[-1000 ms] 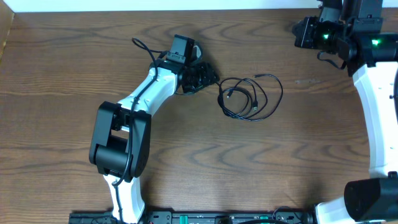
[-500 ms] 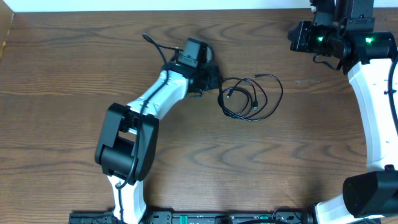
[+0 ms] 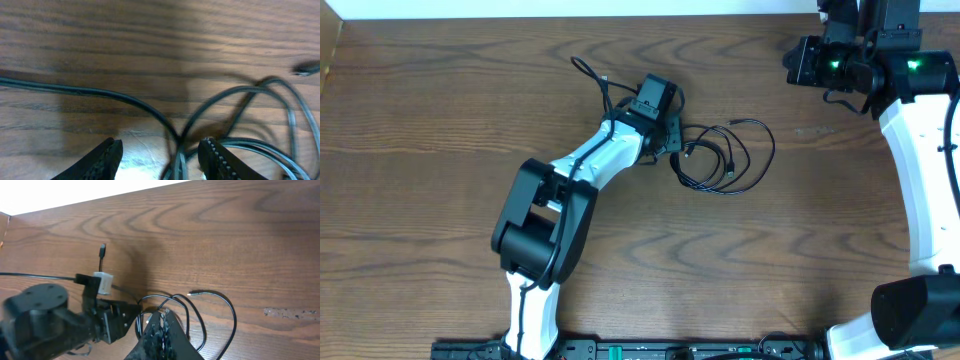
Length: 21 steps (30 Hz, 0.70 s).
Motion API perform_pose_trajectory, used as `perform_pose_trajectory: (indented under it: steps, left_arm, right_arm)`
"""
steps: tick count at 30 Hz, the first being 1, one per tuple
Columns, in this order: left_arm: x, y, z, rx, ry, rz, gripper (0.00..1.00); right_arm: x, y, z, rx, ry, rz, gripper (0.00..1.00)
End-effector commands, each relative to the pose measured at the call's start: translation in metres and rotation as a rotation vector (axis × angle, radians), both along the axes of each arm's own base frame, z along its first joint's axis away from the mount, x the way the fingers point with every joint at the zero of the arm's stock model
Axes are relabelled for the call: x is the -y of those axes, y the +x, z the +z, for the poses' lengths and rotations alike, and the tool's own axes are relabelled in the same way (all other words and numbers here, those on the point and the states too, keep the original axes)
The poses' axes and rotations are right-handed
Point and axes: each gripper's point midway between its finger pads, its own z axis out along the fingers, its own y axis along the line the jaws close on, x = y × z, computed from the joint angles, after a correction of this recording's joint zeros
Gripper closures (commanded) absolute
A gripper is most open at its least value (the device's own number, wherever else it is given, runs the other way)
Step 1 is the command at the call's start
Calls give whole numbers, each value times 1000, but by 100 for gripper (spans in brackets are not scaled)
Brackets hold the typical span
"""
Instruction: Untangle cables
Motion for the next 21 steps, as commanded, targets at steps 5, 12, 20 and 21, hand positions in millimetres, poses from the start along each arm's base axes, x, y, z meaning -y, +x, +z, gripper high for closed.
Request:
perform_pose_trajectory:
  steps: [5,12,20,21]
  left_arm:
    - [1,4,-7,20,18,-3,52]
    - [20,-6,-14,17,21,-46,52]
    - [14,-7,-35,11,90,-28,67]
    - [10,-5,-35,20,107,-18,70]
  right_arm:
    - [-2,-1,-3,-5,-10,15,99]
    - [-2,-1,-3,-5,-10,15,99]
    - [-2,-2,-3,-5,-15,20,99]
    - [-2,-2,-3,-6,-15,20,99]
